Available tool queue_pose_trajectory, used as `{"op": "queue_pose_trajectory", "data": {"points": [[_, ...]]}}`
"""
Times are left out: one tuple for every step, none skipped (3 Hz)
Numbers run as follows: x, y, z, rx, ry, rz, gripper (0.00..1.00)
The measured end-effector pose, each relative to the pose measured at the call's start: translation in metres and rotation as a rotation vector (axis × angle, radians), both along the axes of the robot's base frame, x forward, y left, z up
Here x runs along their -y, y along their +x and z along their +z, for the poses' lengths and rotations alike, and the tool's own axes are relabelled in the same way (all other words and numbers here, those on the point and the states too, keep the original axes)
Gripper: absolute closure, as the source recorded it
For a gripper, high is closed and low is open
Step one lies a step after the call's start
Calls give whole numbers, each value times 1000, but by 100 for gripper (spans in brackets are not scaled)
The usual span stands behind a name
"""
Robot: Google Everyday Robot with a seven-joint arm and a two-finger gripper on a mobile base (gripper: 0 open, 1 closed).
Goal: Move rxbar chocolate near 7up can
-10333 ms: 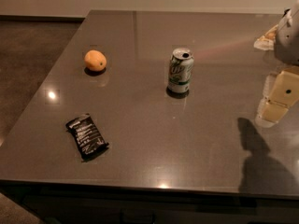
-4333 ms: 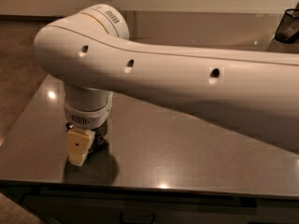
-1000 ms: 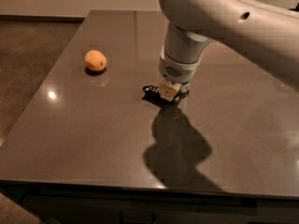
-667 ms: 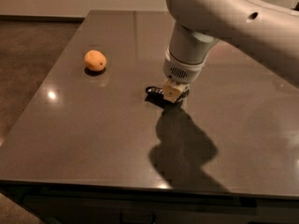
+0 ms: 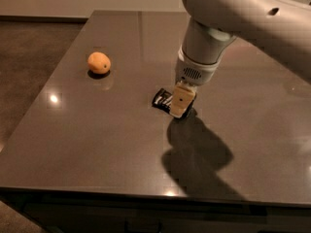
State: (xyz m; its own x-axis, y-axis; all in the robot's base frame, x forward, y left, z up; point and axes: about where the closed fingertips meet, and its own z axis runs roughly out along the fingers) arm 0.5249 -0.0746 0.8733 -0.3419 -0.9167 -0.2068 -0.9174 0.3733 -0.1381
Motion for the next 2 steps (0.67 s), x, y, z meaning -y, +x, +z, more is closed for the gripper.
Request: {"op": "queue_pose_trajectory", "data": {"points": [[16,7,4,-19,-4,-16,0],[16,7,4,-19,-3,-15,0]]}}
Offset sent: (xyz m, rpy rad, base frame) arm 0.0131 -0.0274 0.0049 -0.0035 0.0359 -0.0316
